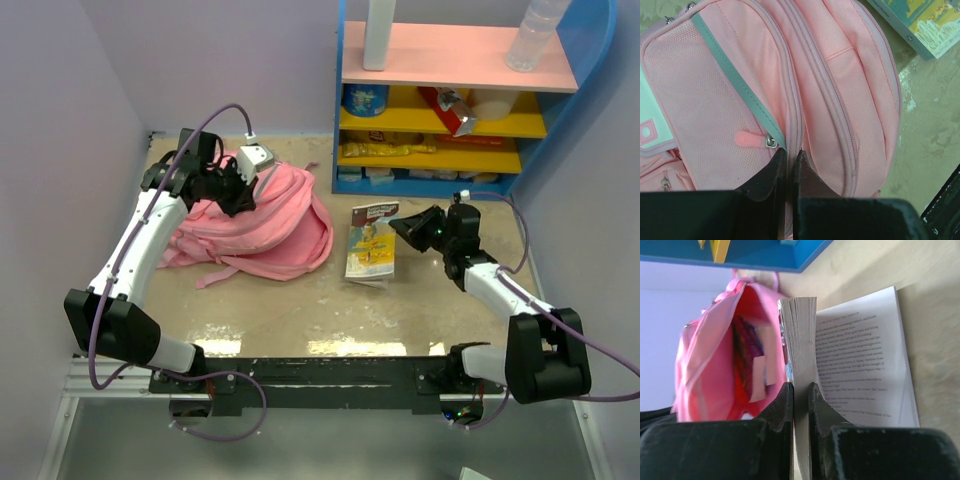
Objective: Pack the student bag
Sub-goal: Place the book in the student bag.
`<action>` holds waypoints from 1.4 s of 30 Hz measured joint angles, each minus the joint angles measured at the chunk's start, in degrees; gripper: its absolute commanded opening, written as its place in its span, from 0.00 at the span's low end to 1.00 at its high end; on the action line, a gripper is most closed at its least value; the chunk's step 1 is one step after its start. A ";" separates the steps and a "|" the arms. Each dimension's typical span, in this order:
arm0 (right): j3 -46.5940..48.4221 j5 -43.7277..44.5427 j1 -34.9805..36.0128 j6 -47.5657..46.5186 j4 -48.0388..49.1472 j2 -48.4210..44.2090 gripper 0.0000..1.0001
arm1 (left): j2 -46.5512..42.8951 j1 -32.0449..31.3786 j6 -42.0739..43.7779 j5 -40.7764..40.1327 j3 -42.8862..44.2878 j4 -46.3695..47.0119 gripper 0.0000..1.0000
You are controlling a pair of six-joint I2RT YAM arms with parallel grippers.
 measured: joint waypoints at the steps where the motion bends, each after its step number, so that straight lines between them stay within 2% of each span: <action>1: -0.33 -0.81 0.46 1.55 0.74 0.02 0.00 | 0.00 0.00 0.00 0.00 0.00 0.00 0.00; 11: -0.44 -3.76 7.34 11.67 10.62 0.70 0.00 | 0.00 0.00 -0.04 0.00 0.07 -0.07 0.00; 16: 0.59 -3.45 13.14 15.04 15.34 6.40 0.00 | 0.00 0.00 -0.02 -0.02 0.39 -0.33 0.00; 22: 7.41 -1.64 19.89 16.74 16.65 15.54 0.00 | 0.00 0.00 -0.02 -0.02 0.55 -0.39 0.00; 33: 16.72 0.85 23.71 18.78 20.90 24.52 0.00 | -0.07 0.02 0.04 -0.11 0.55 -0.39 0.00; 40: 29.09 3.50 27.41 19.30 22.40 40.04 0.00 | -0.13 0.04 0.02 -0.09 0.55 -0.63 0.00; 41: 30.34 3.93 27.80 19.21 22.18 41.48 0.05 | -0.15 0.04 0.02 -0.07 0.55 -0.68 0.00; 42: 31.61 4.13 28.20 19.06 21.97 43.01 0.16 | -0.20 0.04 0.02 -0.07 0.55 -0.68 0.00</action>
